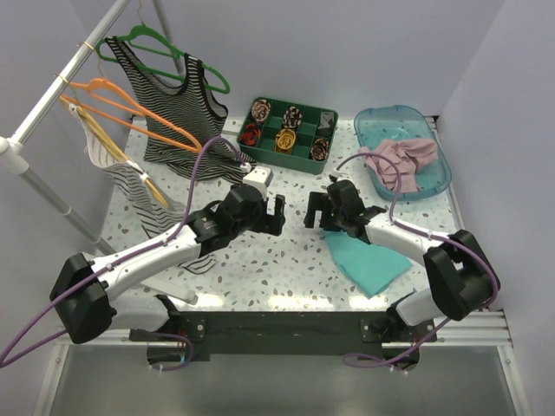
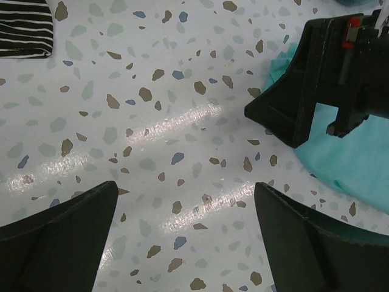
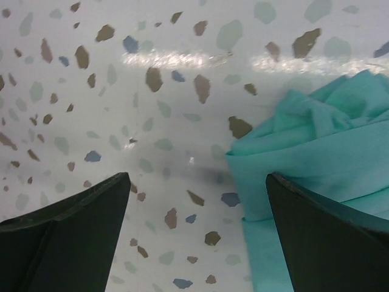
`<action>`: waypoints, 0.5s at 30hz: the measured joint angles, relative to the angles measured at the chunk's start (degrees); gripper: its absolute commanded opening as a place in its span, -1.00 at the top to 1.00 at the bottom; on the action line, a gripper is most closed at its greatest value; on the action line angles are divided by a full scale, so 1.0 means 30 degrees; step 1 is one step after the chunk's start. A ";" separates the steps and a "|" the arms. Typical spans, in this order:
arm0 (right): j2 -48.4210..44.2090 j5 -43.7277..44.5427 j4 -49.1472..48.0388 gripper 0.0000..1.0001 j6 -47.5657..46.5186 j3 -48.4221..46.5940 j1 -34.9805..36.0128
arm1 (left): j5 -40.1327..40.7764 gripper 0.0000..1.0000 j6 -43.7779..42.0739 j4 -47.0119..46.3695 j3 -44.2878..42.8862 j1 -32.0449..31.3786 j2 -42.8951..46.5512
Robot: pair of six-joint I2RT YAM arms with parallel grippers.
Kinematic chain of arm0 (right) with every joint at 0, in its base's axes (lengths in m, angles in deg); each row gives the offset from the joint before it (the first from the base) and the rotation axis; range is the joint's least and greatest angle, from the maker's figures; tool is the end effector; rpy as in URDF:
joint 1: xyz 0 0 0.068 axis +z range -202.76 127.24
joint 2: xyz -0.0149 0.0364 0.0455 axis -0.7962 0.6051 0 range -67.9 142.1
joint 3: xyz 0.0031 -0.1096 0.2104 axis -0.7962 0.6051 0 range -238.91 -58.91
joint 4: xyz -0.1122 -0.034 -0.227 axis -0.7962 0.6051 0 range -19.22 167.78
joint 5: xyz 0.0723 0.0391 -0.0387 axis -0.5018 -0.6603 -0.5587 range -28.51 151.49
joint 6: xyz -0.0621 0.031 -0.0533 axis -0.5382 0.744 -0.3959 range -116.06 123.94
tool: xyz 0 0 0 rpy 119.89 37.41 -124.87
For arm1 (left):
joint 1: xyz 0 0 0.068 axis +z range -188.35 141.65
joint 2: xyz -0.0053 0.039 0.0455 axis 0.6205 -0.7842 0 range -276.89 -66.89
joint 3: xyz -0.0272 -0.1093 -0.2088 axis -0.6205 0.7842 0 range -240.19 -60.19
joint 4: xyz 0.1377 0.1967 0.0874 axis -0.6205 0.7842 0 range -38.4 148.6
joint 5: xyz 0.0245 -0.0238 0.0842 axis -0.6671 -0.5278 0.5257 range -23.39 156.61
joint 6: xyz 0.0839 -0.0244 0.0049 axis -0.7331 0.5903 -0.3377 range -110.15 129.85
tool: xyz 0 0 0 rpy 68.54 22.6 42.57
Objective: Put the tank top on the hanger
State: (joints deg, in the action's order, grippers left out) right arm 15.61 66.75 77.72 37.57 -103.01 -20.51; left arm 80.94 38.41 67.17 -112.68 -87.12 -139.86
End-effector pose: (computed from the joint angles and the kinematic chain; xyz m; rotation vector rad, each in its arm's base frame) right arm 0.2754 0.1654 0.1246 0.0735 2.4190 0.4337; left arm 0.2245 -0.2270 0.2154 0.2493 2.2062 -0.4868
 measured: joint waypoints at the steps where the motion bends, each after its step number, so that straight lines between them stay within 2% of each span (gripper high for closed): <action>1: 0.0117 0.0015 -0.0095 -0.97 0.0007 0.0036 -0.0364 | 0.0000 -1.00 0.0000 0.0036 0.0000 0.0000 0.0015; 8: 0.0051 0.0765 -0.0153 -0.97 0.0153 0.1020 -0.4000 | 0.0146 -1.00 -0.0015 0.0153 0.0000 0.0000 0.0182; 15: -0.4044 0.2987 0.2419 -0.97 0.0255 0.2754 -0.6885 | 0.0189 -1.00 -0.0109 0.0204 -0.0007 0.0000 0.0182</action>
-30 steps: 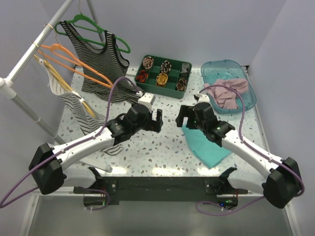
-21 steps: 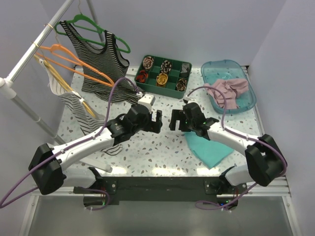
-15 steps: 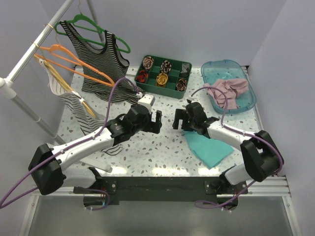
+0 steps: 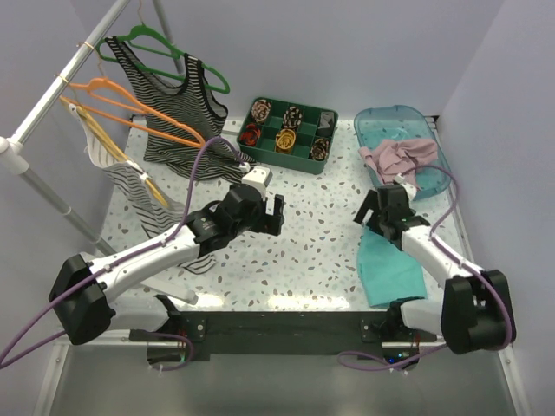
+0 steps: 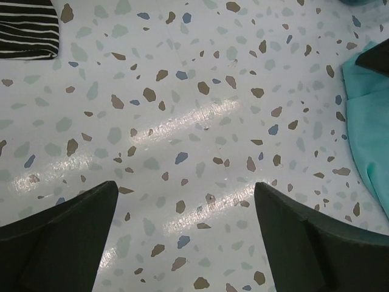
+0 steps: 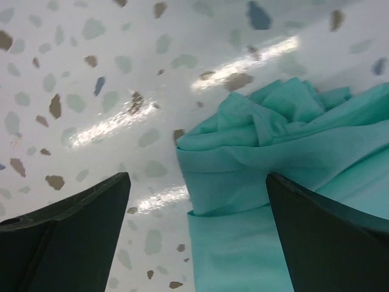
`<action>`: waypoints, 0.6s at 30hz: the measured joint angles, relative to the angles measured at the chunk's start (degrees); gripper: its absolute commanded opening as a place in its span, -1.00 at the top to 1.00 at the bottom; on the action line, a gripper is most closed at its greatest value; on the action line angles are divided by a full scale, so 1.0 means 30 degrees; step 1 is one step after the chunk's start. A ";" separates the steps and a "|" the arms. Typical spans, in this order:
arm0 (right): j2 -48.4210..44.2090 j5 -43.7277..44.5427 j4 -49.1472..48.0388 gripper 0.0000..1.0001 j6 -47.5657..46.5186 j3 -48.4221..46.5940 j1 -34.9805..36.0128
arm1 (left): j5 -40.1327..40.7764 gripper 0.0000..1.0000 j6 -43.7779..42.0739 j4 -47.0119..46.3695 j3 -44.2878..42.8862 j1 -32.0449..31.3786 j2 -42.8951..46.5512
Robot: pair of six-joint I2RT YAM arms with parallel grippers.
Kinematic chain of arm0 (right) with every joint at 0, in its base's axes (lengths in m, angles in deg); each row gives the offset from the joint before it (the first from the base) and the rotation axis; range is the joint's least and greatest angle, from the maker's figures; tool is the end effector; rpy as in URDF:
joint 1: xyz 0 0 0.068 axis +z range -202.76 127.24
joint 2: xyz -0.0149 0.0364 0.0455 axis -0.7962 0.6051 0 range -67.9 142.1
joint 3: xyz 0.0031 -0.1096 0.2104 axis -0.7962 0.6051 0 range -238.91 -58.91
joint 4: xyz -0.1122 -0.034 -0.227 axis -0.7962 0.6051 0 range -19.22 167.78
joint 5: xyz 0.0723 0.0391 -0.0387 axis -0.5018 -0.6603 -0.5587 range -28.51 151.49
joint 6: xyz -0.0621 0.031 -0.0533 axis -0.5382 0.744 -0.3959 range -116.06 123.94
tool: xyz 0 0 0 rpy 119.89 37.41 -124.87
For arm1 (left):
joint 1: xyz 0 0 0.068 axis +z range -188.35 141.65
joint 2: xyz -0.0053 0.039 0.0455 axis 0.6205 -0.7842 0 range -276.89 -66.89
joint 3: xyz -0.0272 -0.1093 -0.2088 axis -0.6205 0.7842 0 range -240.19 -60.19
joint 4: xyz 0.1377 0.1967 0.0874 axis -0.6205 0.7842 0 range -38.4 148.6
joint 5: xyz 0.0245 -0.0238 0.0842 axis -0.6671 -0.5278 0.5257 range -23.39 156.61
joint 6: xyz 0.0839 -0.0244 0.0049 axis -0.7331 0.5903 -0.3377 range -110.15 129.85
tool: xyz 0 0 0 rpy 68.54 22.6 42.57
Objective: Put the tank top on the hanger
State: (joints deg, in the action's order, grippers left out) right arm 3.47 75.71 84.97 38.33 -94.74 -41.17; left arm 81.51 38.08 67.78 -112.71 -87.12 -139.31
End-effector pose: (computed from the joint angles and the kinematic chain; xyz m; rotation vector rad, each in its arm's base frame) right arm 0.2712 0.0362 0.1250 0.5823 2.3328 0.0681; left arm 0.2237 -0.2250 0.2173 0.2496 2.2024 -0.4736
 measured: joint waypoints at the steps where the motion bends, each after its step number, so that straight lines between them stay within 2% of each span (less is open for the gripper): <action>1: -0.0670 0.0189 0.0474 -0.97 -0.0029 0.0095 -0.0663 | -0.0007 -1.00 -0.0080 0.0007 0.0000 0.0000 0.0000; 5: -0.2783 0.0583 0.1756 -0.95 -0.0291 0.0007 -0.2149 | -0.0015 -1.00 -0.0124 0.0102 -0.0036 0.0000 0.0000; 12: -0.3395 -0.0692 0.3249 -0.97 -0.0852 -0.3796 -0.1632 | -0.0036 -1.00 -0.0197 0.0233 -0.0095 0.0000 0.0000; 15: -0.2171 -0.0576 0.3228 -0.97 -0.1100 -0.6426 -0.1515 | -0.0029 -1.00 -0.0291 0.0357 -0.0219 0.0000 0.0007; 18: 0.1137 -0.0357 0.2798 -0.97 -0.1297 -0.9792 -0.2062 | -0.0036 -1.00 -0.0335 0.0488 -0.0437 0.0000 0.0007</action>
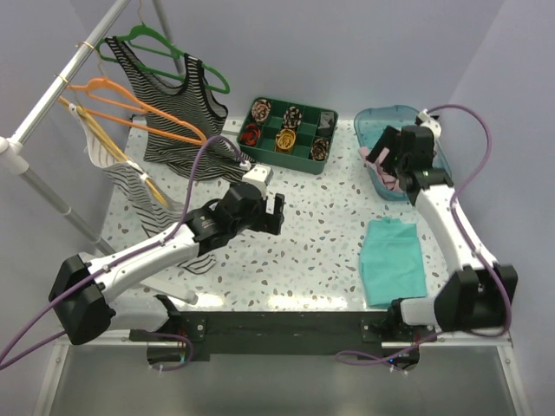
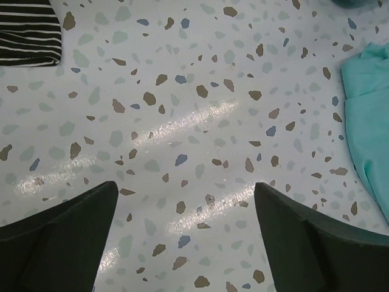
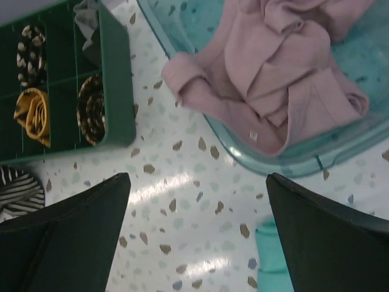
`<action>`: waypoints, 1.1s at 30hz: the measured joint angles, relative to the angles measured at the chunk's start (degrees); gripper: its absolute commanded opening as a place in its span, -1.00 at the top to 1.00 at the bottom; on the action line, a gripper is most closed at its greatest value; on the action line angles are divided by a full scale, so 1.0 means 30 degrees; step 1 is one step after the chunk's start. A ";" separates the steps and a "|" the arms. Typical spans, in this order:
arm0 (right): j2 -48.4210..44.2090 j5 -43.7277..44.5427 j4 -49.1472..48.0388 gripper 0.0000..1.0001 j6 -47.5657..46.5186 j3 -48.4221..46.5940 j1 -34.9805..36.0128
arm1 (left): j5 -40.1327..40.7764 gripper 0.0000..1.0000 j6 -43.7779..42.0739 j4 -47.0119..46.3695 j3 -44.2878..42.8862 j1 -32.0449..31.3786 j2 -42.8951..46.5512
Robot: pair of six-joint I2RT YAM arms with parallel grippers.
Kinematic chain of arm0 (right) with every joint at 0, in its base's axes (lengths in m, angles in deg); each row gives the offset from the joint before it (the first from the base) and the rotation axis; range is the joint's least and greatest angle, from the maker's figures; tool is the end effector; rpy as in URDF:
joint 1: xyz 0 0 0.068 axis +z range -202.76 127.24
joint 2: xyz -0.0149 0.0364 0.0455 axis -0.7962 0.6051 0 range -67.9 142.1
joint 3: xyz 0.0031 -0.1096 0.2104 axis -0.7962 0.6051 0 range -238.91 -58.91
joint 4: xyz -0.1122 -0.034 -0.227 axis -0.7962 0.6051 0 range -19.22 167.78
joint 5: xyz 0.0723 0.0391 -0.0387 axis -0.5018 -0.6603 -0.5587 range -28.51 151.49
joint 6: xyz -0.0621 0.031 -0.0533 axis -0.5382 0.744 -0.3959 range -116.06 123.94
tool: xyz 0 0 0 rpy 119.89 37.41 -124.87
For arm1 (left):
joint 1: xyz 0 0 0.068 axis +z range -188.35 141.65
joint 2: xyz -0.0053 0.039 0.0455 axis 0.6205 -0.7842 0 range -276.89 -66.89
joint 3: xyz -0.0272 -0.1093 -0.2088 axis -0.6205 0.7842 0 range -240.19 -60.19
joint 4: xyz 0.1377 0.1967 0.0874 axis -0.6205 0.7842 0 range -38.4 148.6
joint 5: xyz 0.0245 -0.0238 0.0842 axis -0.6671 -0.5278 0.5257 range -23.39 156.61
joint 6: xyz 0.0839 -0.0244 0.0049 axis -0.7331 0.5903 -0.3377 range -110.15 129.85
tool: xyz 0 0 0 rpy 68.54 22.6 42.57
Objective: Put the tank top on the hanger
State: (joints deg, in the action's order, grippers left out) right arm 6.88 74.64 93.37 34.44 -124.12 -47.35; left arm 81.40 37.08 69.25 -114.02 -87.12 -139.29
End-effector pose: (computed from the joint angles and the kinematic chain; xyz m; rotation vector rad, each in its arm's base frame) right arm 0.3324 0.0138 0.2725 0.5904 2.0343 0.1282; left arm 0.2238 -0.2253 0.2227 0.2705 2.2012 -0.4643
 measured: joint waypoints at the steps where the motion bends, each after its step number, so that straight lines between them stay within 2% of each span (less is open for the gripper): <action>1: 0.1464 -0.0007 -0.0306 -0.97 0.0000 -0.1115 -0.0350 | 0.0000 -1.00 -0.0007 0.0066 -0.0117 0.0000 0.0000; 6: 0.8488 -0.0291 -0.0663 -0.97 0.0262 -0.5428 -0.2616 | -0.0036 -1.00 -0.0007 0.0255 -0.0692 0.0000 0.0066; 9: 1.2349 -0.0284 -0.0262 -0.97 0.0313 -0.8138 -0.3198 | -0.0036 -1.00 -0.0007 0.0364 -0.0780 0.0000 0.0270; 12: 1.4214 -0.0291 0.0080 -0.92 0.0321 -0.8830 -0.3133 | -0.0007 -1.00 0.0000 0.0466 -0.0780 0.0000 0.0437; 15: 1.4666 -0.0262 0.0401 -0.78 0.0328 -0.8779 -0.3002 | -0.0007 -1.00 0.0000 0.0474 -0.0780 0.0000 0.0474; 17: 1.4651 -0.0219 0.0357 -0.54 0.0335 -0.8721 -0.2943 | -0.0007 -1.00 0.0000 0.0474 -0.0780 0.0000 0.0474; 18: 1.4651 -0.0219 0.0240 -0.35 0.0328 -0.8721 -0.2936 | -0.0007 -1.00 0.0000 0.0474 -0.0780 0.0000 0.0474; 19: 1.4651 -0.0219 0.0189 0.24 0.0284 -0.8714 -0.2936 | -0.0007 -1.00 0.0007 0.0474 -0.0780 0.0000 0.0474; 20: 1.4651 -0.0219 0.0160 0.59 0.0248 -0.8670 -0.2936 | -0.0007 -1.00 0.0007 0.0474 -0.0780 0.0000 0.0474; 21: 1.4651 -0.0204 0.0175 0.84 0.0219 -0.8612 -0.2936 | -0.0007 -1.00 0.0000 0.0474 -0.0780 0.0000 0.0474; 22: 1.4651 -0.0233 0.0182 1.00 0.0066 -0.8582 -0.2936 | -0.0007 -1.00 0.0007 0.0474 -0.0780 0.0000 0.0474; 29: 1.4192 -0.0138 0.1537 1.00 -0.0189 -0.9457 -0.2943 | 0.0087 -1.00 0.0044 0.0452 -0.0780 0.0000 0.0517; 33: 1.2866 -0.0262 0.3621 1.00 -0.0189 -1.2968 -0.2790 | 0.0306 -1.00 0.0087 0.0393 -0.0780 0.0000 0.0648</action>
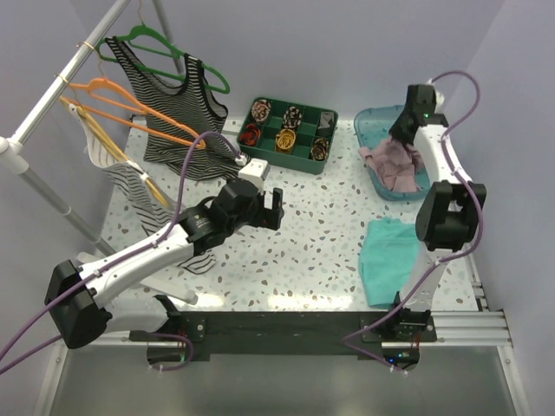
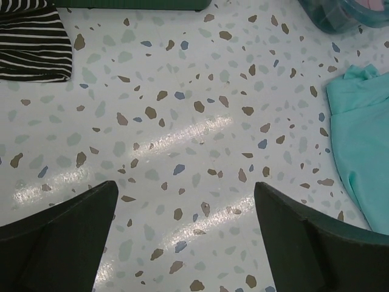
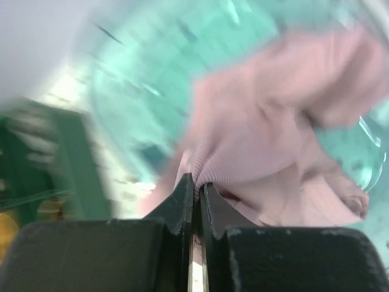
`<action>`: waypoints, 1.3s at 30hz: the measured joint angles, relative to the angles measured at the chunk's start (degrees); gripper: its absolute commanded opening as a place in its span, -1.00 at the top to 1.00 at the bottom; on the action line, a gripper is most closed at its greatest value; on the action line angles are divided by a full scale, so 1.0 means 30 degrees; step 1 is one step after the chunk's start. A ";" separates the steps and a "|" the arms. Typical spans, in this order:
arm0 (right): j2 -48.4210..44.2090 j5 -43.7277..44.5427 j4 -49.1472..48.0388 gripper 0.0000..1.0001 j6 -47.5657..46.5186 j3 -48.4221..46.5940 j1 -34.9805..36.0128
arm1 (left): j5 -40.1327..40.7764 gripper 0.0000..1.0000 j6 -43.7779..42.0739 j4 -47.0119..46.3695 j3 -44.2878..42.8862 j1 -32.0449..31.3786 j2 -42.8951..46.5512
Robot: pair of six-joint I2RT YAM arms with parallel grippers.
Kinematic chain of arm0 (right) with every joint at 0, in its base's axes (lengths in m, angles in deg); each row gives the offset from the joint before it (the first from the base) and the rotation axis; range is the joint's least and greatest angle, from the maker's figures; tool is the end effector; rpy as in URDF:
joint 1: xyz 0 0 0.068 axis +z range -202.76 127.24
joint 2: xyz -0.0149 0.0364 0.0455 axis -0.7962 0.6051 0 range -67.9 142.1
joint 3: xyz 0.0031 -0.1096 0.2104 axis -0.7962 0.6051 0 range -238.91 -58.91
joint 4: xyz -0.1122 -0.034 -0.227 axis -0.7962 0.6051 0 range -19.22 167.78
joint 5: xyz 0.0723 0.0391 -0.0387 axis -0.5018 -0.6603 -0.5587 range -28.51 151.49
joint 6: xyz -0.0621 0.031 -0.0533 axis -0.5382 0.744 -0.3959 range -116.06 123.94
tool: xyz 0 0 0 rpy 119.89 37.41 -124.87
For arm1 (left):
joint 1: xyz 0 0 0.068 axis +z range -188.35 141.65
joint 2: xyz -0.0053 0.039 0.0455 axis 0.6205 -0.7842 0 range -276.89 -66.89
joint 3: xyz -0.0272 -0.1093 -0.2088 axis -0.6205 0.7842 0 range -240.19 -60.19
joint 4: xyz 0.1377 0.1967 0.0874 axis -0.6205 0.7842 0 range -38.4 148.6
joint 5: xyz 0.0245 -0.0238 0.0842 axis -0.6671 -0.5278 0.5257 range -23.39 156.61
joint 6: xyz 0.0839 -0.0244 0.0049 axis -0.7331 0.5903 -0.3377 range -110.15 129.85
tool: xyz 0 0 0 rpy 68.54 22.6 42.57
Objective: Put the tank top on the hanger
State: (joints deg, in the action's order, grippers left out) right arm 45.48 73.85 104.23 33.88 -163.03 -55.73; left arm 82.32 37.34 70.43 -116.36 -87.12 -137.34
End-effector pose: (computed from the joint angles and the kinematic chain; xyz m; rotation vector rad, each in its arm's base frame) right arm 0.4638 -0.0407 0.2411 0.7534 2.1678 -0.0073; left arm 0.2232 -0.2228 0.2455 0.2401 2.1511 -0.4874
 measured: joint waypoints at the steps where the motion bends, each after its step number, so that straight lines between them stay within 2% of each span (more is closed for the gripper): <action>1: -0.0328 -0.0029 0.0211 1.00 0.0007 -0.1042 0.0102 | 0.0102 -1.00 0.0007 -0.0051 0.0000 0.0000 0.0036; 5: -0.2543 -0.0495 0.1086 1.00 0.0015 -0.5989 0.1311 | 0.0568 -1.00 0.0160 -0.0313 -0.0284 0.0000 0.0117; 9: -0.5326 -0.1042 0.1086 1.00 0.0000 -0.8204 0.3672 | 0.1304 -1.00 0.0299 -0.0350 -0.1107 0.0000 0.0168; 13: -0.8225 -0.1953 0.0962 1.00 -0.0007 -0.8211 0.6135 | 0.2113 -1.00 0.0357 -0.0372 -0.1829 0.0000 0.0707; 18: -1.0244 -0.2973 0.0554 1.00 0.0277 -0.7526 0.6659 | 0.3067 -1.00 0.0357 -0.0393 -0.2208 0.0000 0.1858; 25: -1.1992 -0.4211 -0.0488 1.00 0.0903 -0.2820 0.7300 | 0.3716 -1.00 0.0510 -0.0277 -0.2222 0.0000 0.2222; 28: -1.2400 -0.4473 -0.1151 0.59 0.1035 0.0284 0.7344 | 0.3752 -1.00 0.0634 -0.0109 -0.2215 0.0000 0.2222; 29: -1.2488 -0.4459 -0.1231 0.19 0.1056 0.1479 0.7344 | 0.3745 -1.00 0.0656 -0.0058 -0.2186 0.0000 0.2222; 31: -1.2466 -0.4248 -0.1275 -0.20 0.1056 0.3672 0.7337 | 0.3636 -0.98 0.0670 -0.0124 -0.1887 0.0000 0.2244; 34: -1.2007 -0.3810 -0.0743 -0.48 0.0692 0.6025 0.7038 | 0.3206 -0.93 0.0743 -0.0197 -0.0787 0.0000 0.2251; 39: -1.2837 -0.3388 -0.0066 -0.45 0.0058 0.9996 0.6929 | 0.1858 -0.88 0.1537 -0.0102 0.2149 0.0000 0.2098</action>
State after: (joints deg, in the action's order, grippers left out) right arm 6.97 63.69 104.03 34.05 -133.04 -34.94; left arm 87.89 41.95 70.12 -109.91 -87.12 -131.05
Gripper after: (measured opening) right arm 0.741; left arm 0.951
